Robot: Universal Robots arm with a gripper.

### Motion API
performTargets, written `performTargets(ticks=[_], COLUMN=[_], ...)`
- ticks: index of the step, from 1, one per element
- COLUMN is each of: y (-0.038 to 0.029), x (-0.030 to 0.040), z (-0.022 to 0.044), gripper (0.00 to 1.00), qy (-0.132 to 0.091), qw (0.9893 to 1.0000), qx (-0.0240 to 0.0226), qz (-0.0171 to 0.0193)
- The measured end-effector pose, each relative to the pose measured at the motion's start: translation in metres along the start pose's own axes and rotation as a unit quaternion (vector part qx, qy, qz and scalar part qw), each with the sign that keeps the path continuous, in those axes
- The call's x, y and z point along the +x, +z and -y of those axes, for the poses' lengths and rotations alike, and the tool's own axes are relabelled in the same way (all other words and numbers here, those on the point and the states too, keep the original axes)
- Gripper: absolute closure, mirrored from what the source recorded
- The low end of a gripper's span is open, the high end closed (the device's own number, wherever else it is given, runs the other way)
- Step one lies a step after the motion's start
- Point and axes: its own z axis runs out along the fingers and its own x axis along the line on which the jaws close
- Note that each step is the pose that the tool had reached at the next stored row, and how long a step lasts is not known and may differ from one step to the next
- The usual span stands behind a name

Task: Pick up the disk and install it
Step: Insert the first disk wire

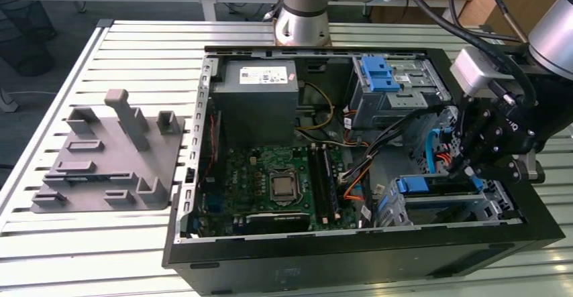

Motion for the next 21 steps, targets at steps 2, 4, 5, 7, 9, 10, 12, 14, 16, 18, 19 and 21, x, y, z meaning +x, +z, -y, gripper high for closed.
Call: performTargets(ticks=[2,4,5,7,9,10,12,14,16,18,19,21], y=[0.0003,0.0008,0.0011,0.002,0.0033,0.0041,0.0048,0.0049,0.0052,0.0052,0.0045,0.0009], x=[0.0,-0.0001,-0.0001,-0.0001,-0.0002,-0.0002,-0.0002,-0.0002,-0.0002,-0.0002,-0.0002,-0.0001], z=[0.0001,0.0002,0.0003,0.0008,0.0012,0.0014,0.0016,0.0016,0.0017,0.0017,0.0016,0.0014], gripper=[0.84,0.84,0.84,0.84,0.84,0.84,0.84,0.84,0.83,0.83,0.76,0.76], qy=[0.0,0.0,0.0,0.0,0.0,0.0,0.0,0.0,0.0,0.0,0.0,0.0], qw=[1.0,1.0,1.0,1.0,1.0,1.0,1.0,1.0,1.0,1.0,1.0,1.0], qx=[-0.0004,-0.0009,-0.0011,-0.0015,-0.0017,-0.0017,-0.0016,-0.0017,-0.0017,-0.0017,-0.0017,-0.0017], qz=[-0.0001,0.0,-0.0001,0.0,0.0,0.0,-0.0002,-0.0002,0.0,0.0002,0.0002,0.0001])
